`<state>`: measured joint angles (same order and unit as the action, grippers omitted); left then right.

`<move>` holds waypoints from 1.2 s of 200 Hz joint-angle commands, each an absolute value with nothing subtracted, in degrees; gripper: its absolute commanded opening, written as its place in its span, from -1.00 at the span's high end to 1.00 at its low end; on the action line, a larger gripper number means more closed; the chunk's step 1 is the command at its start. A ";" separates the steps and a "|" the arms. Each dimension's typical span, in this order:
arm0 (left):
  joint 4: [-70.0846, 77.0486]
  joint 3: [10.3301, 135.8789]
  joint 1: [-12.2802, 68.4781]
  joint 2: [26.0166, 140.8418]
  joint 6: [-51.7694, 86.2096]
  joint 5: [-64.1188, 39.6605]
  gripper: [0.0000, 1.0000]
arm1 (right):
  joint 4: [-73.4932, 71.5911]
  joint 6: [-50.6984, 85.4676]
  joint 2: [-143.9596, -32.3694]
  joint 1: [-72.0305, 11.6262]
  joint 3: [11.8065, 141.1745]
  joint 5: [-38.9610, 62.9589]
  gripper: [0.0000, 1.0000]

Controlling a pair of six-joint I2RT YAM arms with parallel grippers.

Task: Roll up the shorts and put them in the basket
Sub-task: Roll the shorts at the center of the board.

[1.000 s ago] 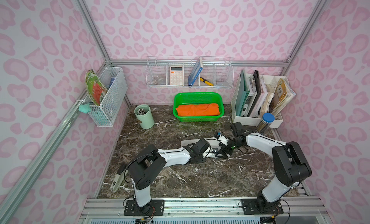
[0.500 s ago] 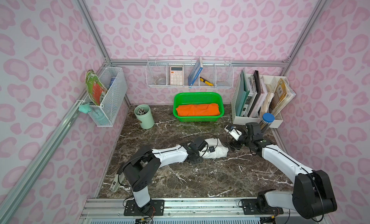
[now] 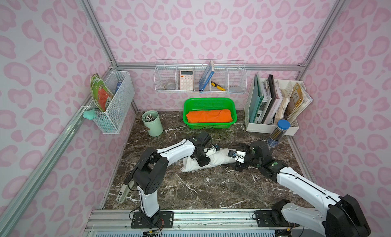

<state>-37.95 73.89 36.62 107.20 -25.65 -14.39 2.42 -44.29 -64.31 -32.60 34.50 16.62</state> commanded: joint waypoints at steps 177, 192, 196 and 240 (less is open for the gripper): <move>-47.24 78.20 33.44 112.39 -24.98 -22.97 0.61 | -9.77 -54.32 -90.55 -38.33 37.72 13.34 -0.44; -45.99 77.44 33.41 111.48 -24.77 -22.77 0.56 | -9.94 -53.86 -90.92 -37.87 37.34 14.21 0.05; -45.63 77.29 33.32 111.30 -24.55 -22.76 0.53 | -10.11 -53.71 -90.96 -37.67 37.20 14.32 0.17; -41.27 74.05 33.14 108.15 -22.40 -21.21 -0.12 | -8.24 -53.71 -91.07 -36.88 38.07 14.27 1.00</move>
